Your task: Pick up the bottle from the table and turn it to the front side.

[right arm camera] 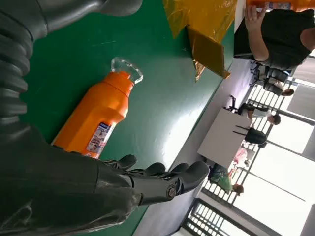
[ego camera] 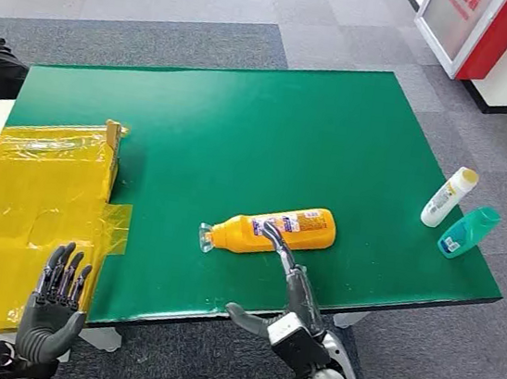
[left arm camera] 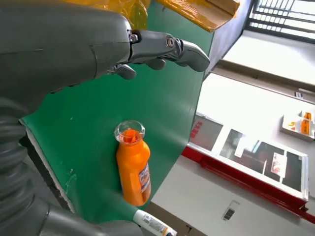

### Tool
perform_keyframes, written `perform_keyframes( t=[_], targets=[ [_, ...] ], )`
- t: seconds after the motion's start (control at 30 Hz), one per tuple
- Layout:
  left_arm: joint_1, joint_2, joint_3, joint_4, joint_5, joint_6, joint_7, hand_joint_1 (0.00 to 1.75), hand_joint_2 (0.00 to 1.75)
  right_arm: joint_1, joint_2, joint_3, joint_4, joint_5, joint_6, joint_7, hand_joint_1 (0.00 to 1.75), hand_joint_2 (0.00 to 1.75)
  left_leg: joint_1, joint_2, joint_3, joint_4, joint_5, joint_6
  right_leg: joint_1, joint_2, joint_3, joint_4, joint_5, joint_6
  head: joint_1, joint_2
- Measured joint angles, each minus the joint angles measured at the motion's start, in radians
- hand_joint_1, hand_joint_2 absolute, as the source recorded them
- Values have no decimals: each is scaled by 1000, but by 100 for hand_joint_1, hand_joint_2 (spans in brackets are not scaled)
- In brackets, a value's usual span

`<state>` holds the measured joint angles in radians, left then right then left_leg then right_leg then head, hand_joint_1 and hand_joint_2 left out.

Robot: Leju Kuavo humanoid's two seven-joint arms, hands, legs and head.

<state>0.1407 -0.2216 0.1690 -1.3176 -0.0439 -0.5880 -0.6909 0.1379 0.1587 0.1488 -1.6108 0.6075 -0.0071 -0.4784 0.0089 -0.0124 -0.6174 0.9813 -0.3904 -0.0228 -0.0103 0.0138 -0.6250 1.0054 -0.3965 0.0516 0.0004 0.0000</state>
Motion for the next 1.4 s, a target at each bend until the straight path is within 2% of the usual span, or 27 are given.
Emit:
perform_keyframes(
  t=[0.33,0.5,0.67,0.8,0.93,1.2,1.4],
  targets=[
    [0,0,1,0,0,-1,-1,0,175,-1,0,0,-8,47,-16,25,0,175,0,0,0,0,0,0,0,0,0,0,0,0,0,0],
    [-2,1,1,0,0,-1,-4,0,175,-24,-8,0,-10,153,-40,105,0,175,0,0,0,0,0,0,0,0,0,0,0,0,0,0],
    [-6,6,1,1,6,0,-8,0,175,-83,-44,-2,-4,234,-22,221,0,175,0,0,0,0,0,0,0,0,0,0,1,0,0,0],
    [-16,14,0,5,19,1,-10,0,175,-169,-104,-2,36,307,24,337,0,175,0,0,0,0,2,1,-1,0,0,0,2,1,0,0],
    [-25,23,-2,10,30,1,-10,0,175,-263,-172,2,105,336,87,403,0,175,0,0,0,0,2,2,-1,0,0,0,2,2,0,0],
    [-44,43,-13,22,48,1,-11,0,175,-466,-275,60,301,345,219,467,0,175,0,0,0,0,3,2,-1,0,0,0,3,2,0,0],
    [-62,56,-22,36,59,-2,-11,0,175,-626,-320,126,482,313,303,477,0,175,0,0,0,0,4,3,-1,0,0,0,4,2,0,0]
  ],
)
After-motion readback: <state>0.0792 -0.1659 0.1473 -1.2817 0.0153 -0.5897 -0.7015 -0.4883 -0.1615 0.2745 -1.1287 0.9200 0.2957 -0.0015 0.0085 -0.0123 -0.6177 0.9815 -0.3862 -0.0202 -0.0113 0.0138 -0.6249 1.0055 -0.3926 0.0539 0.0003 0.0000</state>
